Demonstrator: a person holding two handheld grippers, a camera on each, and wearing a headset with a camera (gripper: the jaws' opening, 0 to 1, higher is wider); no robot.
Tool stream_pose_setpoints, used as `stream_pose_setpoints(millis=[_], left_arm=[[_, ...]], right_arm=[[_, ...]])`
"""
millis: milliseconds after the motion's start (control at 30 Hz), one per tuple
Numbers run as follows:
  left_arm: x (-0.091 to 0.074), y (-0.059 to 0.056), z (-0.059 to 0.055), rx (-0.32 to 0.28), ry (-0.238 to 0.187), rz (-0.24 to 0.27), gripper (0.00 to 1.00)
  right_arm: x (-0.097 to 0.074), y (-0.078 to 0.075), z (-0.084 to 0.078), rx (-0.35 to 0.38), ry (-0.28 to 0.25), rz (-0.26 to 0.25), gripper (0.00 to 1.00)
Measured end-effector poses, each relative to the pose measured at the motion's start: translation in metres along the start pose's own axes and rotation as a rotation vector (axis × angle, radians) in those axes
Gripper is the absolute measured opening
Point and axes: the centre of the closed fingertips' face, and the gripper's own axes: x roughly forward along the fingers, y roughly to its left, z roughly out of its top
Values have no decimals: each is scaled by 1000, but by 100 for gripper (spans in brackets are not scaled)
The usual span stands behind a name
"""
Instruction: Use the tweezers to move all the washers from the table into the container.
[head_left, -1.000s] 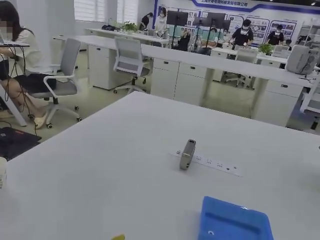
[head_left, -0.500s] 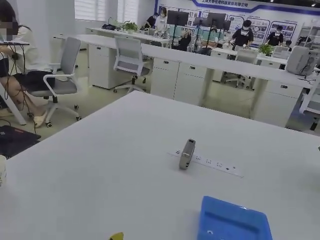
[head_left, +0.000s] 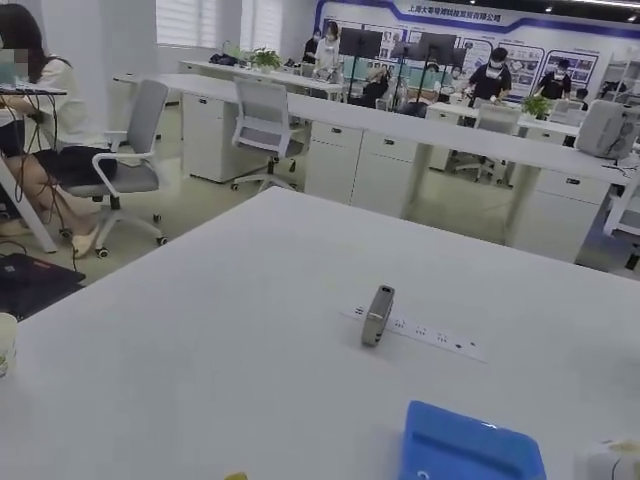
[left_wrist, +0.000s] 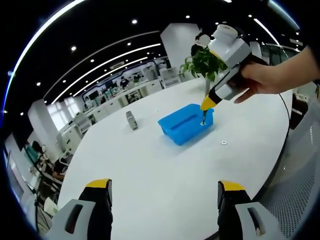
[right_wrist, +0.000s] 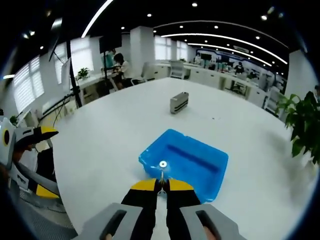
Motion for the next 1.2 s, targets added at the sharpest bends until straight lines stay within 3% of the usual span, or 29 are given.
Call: stream_pose_setpoints(millis=[300,600,1200], left_arm=[[1,0,-1,-4,6,-2,89],[1,0,-3,-4,15,-1,89],[1,1,-5,-6,31,0,88]], right_arm=[[15,-13,27,-42,-28,-13,2],[30,-13,36,-83,-22,-17,2],[64,-15,-3,-72,84,-11,2]])
